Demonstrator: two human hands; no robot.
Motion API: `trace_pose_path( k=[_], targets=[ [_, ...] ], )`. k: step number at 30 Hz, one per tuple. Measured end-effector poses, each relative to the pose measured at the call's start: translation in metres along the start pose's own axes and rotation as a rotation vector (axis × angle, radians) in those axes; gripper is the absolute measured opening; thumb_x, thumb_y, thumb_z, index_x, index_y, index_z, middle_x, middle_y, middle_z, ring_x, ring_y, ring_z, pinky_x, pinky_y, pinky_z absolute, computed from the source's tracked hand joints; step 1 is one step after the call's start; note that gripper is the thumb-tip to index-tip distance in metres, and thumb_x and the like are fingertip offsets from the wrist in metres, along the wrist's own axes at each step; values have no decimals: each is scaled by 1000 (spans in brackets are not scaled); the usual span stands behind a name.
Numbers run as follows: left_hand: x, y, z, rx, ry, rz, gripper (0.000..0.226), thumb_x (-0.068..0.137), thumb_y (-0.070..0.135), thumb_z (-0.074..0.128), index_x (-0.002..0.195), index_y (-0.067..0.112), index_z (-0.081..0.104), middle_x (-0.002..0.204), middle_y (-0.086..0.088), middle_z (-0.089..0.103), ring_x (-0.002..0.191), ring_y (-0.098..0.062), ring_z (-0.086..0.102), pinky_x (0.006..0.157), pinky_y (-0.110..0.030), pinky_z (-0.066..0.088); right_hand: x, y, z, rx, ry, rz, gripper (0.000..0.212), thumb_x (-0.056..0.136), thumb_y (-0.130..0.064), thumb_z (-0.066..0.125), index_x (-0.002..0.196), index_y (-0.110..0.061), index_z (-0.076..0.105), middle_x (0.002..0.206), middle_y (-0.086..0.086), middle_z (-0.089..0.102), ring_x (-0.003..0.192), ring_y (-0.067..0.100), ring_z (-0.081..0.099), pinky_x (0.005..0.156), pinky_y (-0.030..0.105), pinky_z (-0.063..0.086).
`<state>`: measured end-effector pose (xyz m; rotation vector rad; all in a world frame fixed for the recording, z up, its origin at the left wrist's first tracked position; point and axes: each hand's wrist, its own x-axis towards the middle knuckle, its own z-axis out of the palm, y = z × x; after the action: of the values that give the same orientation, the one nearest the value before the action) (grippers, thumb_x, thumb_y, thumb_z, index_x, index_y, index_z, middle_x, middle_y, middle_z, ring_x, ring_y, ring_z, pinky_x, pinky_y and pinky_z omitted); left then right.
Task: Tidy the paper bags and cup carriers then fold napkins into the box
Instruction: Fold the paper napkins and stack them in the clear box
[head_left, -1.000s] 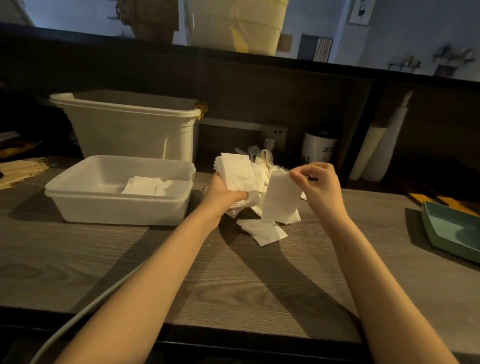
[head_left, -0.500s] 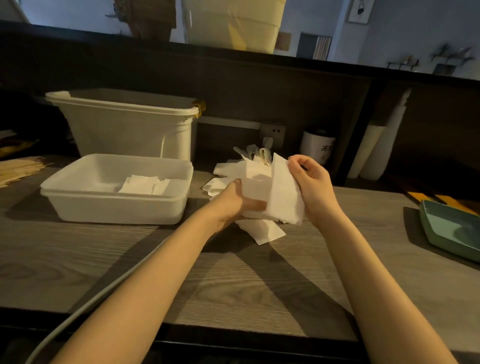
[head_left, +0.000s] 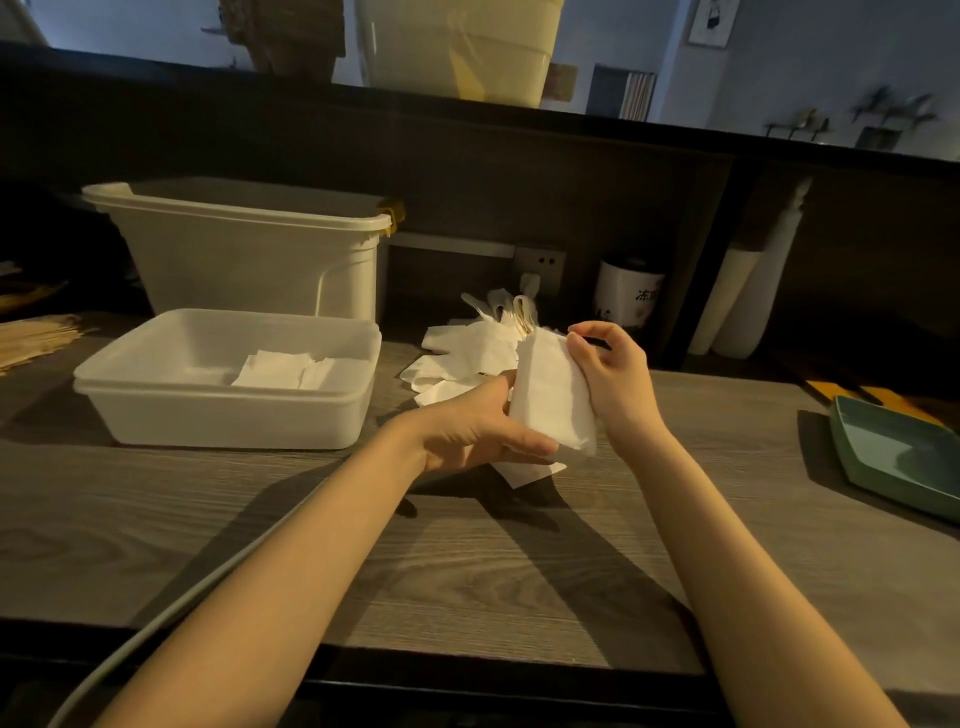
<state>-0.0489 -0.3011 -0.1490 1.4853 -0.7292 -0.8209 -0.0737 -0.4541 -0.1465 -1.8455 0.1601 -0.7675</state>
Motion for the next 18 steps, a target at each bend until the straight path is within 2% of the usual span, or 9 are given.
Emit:
trace_pose_path(
  k=[3,5,7,11,14,16,18],
  targets=[
    [0,1,3,-98,92,-22,34,90,19,53,120,28,39,109,2,55,97,-12,57,71,-23,57,-1,1,1,-13,-3,-17,12,95,-18,52,107,-16,53,109,1,57,98,15,57,79,26,51],
    [4,-2,3,-52,178,-22,42,91,27,54,129,27,36,111,3,54,99,-13,56,74,-25,55,-2,1,2,-17,-9,-16,10,96,-17,52,106,-16,53,108,0,57,97,13,57,76,23,51],
    [9,-6,4,53,226,-6,51,91,25,57,136,24,32,113,5,53,100,-11,54,76,-24,52,-2,2,4,-39,-1,-15,10,96,-18,52,106,-17,54,107,-2,57,95,11,57,75,21,50],
    [13,-10,4,114,294,17,50,90,18,58,135,20,36,117,1,55,99,-10,54,79,-26,51,-2,3,7,-93,27,-16,18,96,-23,51,111,-14,54,107,-4,55,99,12,55,78,21,49],
    [16,-10,5,59,399,58,49,91,14,57,135,18,36,123,-3,54,97,-11,54,74,-24,50,-3,1,8,-149,39,-11,30,97,-27,48,123,-12,48,122,1,47,98,7,48,77,16,42],
    [17,-9,4,-59,472,88,48,91,12,56,135,18,37,122,-2,55,99,-13,54,73,-24,50,-4,1,9,-198,-29,63,43,97,-33,46,133,-10,40,132,5,38,103,11,45,85,22,41],
    [17,-7,3,-195,530,109,44,91,12,55,132,19,39,111,3,57,93,-11,56,72,-23,50,-7,2,11,-136,-203,186,55,97,-42,42,141,-9,32,135,7,39,111,16,46,91,27,41]
  ],
)
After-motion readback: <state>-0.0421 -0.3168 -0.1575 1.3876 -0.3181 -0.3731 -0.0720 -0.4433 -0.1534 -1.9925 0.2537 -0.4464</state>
